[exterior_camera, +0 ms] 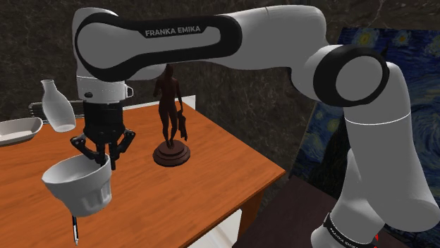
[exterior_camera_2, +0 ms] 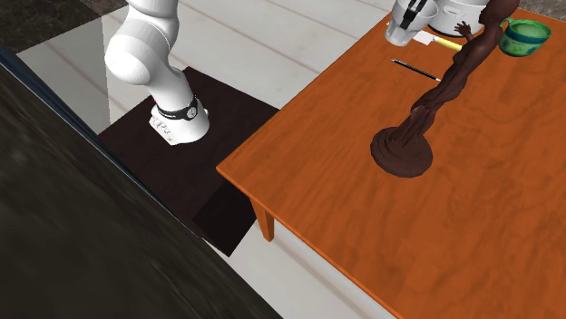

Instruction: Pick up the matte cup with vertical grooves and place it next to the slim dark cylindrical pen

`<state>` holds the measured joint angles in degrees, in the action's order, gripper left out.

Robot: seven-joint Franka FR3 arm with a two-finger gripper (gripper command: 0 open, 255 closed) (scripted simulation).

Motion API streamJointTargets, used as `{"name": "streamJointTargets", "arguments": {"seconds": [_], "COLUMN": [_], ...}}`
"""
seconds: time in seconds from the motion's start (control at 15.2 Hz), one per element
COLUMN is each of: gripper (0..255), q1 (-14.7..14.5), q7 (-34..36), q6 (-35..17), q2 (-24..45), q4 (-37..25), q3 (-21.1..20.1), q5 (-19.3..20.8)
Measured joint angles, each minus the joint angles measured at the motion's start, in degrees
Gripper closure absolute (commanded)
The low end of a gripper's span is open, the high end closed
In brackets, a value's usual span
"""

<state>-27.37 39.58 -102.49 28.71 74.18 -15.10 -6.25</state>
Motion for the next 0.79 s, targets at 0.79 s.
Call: {"name": "streamJointTargets", "arguments": {"seconds": [0.79], "gripper": [255], "q1": [0.2], "q7": [-1.5], "q6": [-8.4], "q2": [1.2], "q4": [7.4], "q3": [0.2], "q5": [-0.1]}}
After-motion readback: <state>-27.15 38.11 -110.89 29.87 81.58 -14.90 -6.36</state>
